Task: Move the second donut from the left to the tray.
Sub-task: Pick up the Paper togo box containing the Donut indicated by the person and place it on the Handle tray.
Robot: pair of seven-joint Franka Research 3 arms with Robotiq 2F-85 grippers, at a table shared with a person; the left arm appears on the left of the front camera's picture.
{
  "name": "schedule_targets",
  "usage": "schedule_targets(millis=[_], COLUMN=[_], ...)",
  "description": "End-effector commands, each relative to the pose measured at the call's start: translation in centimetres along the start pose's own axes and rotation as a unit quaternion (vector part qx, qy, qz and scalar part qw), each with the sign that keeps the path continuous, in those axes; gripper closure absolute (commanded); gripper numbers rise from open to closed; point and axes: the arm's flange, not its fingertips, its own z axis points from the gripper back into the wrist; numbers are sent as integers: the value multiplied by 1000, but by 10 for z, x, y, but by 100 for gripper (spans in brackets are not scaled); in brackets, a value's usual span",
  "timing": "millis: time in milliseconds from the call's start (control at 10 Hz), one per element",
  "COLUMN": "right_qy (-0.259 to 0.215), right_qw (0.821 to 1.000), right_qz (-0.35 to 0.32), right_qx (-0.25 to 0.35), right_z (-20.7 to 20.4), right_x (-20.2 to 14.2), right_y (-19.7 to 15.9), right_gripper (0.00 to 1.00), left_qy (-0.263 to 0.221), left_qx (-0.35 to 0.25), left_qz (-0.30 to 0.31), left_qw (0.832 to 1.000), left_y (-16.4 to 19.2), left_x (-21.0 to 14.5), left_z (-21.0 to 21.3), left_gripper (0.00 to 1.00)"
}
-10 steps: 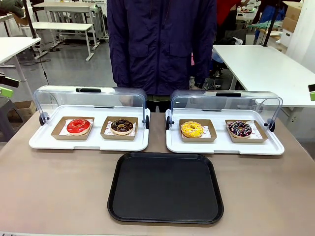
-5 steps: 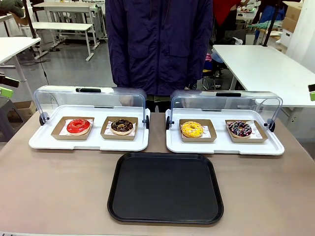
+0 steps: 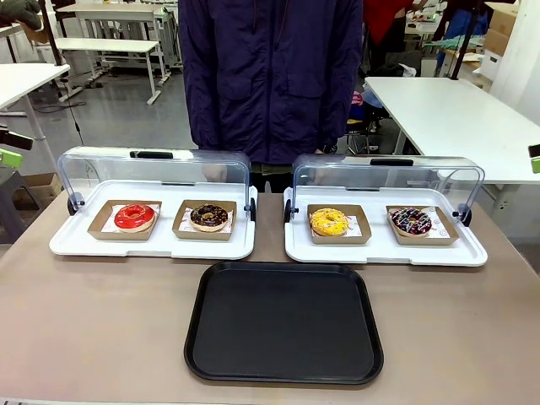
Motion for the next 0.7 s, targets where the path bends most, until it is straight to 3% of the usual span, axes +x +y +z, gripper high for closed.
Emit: schedule_targets(millis=[0,600], right_qy=[-10,-10], right_qw=[1000,1000], right_qz=[7,7], right_qx=[0,0], right_z=[-1,-1], right_x=[3,3], right_y=[-1,-1], right_gripper=[0,0], left_qy=[-2,-2], left_qx=[-4,-4], left_qz=[-3,-3], left_qw=[1000,1000], left_y=[-1,-1], left_x=[1,1], left_z=[1,1], left_gripper=[0,0])
